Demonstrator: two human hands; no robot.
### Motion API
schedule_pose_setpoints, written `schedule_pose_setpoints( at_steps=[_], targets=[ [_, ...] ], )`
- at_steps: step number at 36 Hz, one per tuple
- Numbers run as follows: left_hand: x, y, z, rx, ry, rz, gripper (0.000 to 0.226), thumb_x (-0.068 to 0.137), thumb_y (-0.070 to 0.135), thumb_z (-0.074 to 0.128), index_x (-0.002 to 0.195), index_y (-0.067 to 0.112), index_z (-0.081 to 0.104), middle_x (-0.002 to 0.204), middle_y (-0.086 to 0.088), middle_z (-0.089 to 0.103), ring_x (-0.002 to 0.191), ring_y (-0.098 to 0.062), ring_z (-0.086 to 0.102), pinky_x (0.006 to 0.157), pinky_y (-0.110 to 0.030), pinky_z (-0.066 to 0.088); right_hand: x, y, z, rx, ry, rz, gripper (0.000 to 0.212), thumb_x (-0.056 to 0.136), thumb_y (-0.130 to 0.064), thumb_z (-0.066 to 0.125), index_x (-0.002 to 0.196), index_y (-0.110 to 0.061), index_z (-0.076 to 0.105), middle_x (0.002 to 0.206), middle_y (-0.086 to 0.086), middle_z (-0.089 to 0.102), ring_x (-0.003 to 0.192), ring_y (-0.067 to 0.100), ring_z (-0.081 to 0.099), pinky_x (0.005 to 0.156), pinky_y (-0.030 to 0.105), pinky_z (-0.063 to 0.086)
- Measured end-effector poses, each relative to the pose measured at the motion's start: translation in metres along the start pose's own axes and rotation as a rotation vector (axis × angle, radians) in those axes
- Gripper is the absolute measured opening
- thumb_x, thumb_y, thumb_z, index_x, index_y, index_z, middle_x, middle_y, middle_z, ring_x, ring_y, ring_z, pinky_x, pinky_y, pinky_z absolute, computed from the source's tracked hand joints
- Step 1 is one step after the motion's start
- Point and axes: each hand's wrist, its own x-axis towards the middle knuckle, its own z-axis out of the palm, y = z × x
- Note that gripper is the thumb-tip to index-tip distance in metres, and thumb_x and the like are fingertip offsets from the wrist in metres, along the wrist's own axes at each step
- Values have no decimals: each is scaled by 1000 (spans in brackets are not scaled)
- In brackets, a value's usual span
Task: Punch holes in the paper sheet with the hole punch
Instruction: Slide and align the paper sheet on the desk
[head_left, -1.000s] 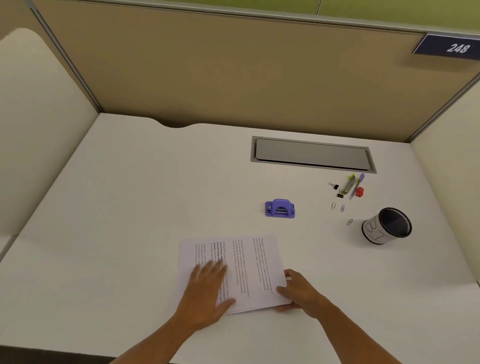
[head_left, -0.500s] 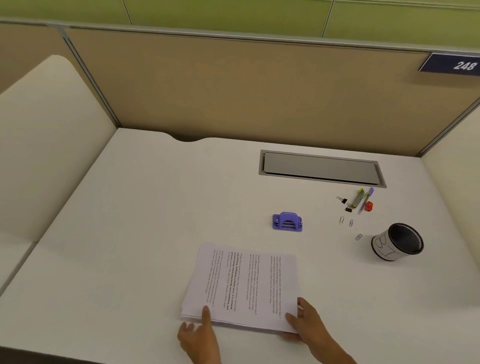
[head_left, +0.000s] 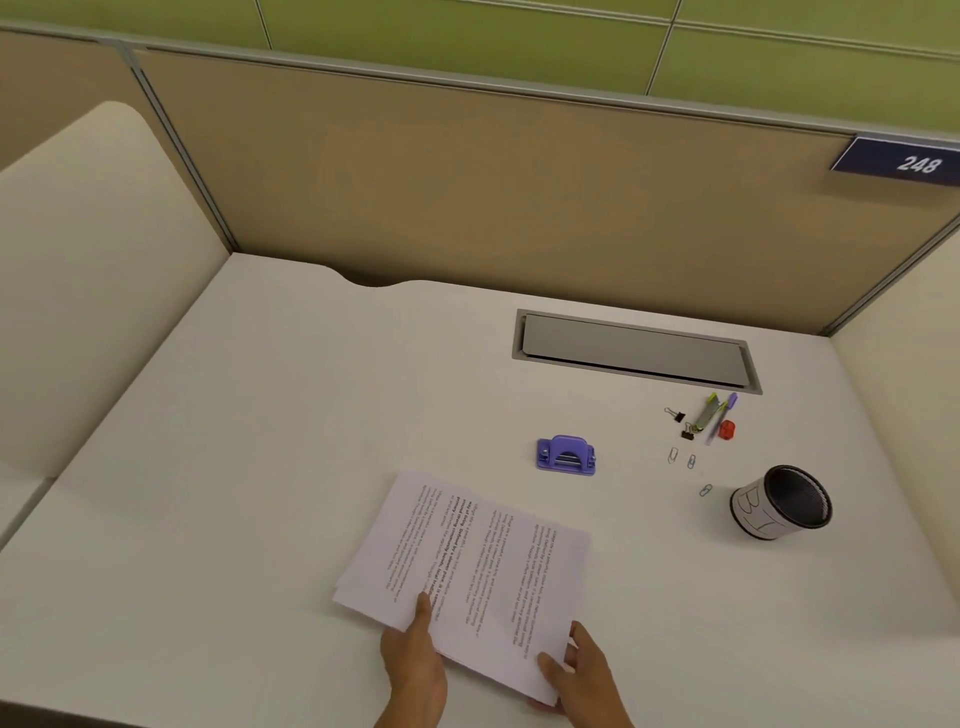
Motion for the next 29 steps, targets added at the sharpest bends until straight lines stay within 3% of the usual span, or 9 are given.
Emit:
schedule_pose_setpoints(
  at_steps=[4, 9, 12, 14, 16, 22, 25, 29],
  targets=[
    [8, 1, -3, 37, -16, -10, 44, 94, 5, 62, 137, 4, 52, 130, -16, 62, 106, -31, 60, 99, -41, 46, 3, -3, -7, 41, -47, 19, 36, 91, -1, 66, 122, -14, 54, 107, 5, 76, 104, 28, 69, 66, 42, 62],
    [15, 9, -11, 114, -76, -47, 42, 93, 3, 63, 134, 5, 55, 115, -13, 66, 101, -32, 62, 102, -48, 47, 11, -26, -24, 186, -131, 107, 30, 92, -6, 68, 120, -11, 61, 109, 14, 75, 99, 37, 72, 83, 50, 59],
    [19, 16, -17, 173, -142, -64, 37, 93, 1, 63, 129, 4, 59, 105, -10, 68, 99, -32, 64, 99, -51, 49, 25, -43, -36, 263, -153, 140, 28, 95, -19, 64, 121, -10, 65, 112, 18, 73, 97, 38, 72, 81, 48, 59],
    [22, 21, -21, 211, -192, -61, 34, 92, 0, 63, 126, 4, 61, 106, -11, 70, 99, -32, 65, 94, -49, 52, 36, -58, -42, 269, -154, 155, 37, 91, -28, 66, 120, -6, 68, 111, 19, 72, 93, 35, 70, 78, 45, 58],
    [25, 27, -23, 249, -245, -64, 30, 92, 0, 63, 121, 7, 63, 106, -12, 72, 99, -32, 67, 88, -46, 54, 45, -72, -45, 204, -176, 157, 45, 87, -37, 67, 120, -7, 68, 116, 18, 71, 94, 33, 68, 77, 42, 55],
    [31, 46, -22, 347, -372, -79, 19, 92, 4, 65, 109, 12, 69, 101, -7, 77, 95, -27, 72, 70, -36, 59, 60, -104, -35, -178, -318, 120, 37, 96, -39, 60, 124, -15, 64, 118, 12, 71, 103, 31, 70, 91, 43, 55],
    [34, 53, -18, 407, -404, -70, 20, 93, 5, 64, 110, 14, 69, 104, -5, 77, 97, -27, 71, 70, -36, 59, 62, -111, -19, -347, -344, 86, 29, 100, -39, 54, 123, -23, 62, 116, 4, 72, 105, 25, 71, 93, 41, 57],
    [39, 60, -11, 456, -426, -64, 22, 93, 6, 64, 113, 13, 68, 107, -7, 76, 100, -28, 71, 74, -37, 58, 66, -107, 1, -375, -353, 22, 27, 101, -30, 55, 119, -12, 64, 112, 3, 75, 100, 22, 73, 83, 36, 61]
  ],
)
